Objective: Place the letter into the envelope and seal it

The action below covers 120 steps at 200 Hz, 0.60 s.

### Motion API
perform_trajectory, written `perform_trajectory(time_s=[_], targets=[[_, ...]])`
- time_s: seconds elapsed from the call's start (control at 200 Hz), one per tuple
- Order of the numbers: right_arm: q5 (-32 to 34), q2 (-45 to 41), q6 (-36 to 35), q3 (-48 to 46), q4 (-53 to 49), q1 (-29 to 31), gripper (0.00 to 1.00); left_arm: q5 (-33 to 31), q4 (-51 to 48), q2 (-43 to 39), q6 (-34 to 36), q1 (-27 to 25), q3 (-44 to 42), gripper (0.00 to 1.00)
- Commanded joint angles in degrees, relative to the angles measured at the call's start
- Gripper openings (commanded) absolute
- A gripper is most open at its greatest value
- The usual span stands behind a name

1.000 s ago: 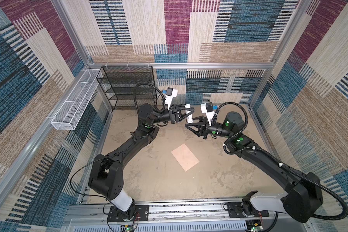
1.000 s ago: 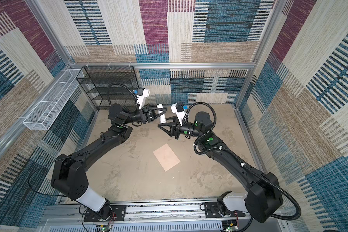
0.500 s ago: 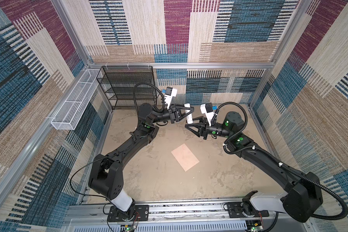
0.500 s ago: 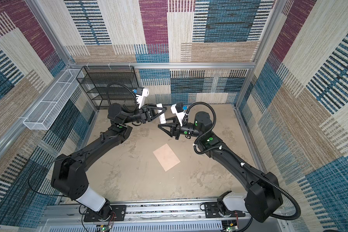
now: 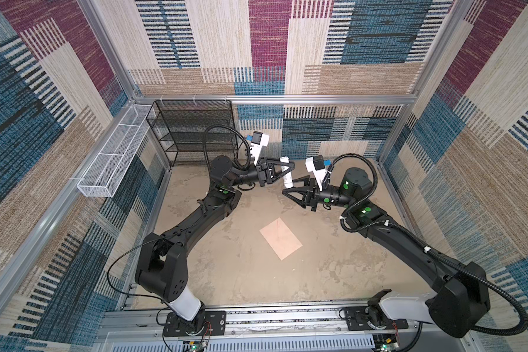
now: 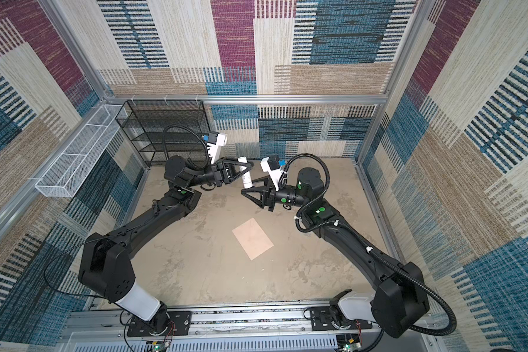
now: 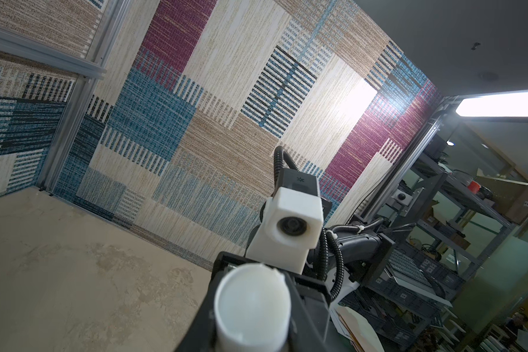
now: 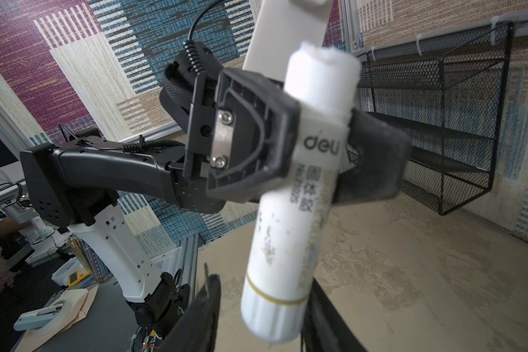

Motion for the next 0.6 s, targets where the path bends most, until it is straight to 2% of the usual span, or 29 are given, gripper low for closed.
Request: perform_trajectory(time_s=[0.0,0.245,0.511,0.596], targets=[[-1.0,0.2,0.3,0.6,0.2,0.1,0.4,0.5,1.2,0.0,0.4,0.0,0.6,0.0],[-1.1,0.8,1.0,0.9,0.7,0.1,0.3,1.2,0.5,0.2,0.8,-0.2,0.8,0.0],[-0.1,1.0,1.9,1.2,1.6,0.1,0.27,1.2,-4.4,-0.2,4.9,-0.6,-0.5,0.0],[0.9,0.8,2.6,1.0,2.3,0.1,0.26,-0.1,-8.8,-1.0,8.7,-1.0,-0.7,0.0]])
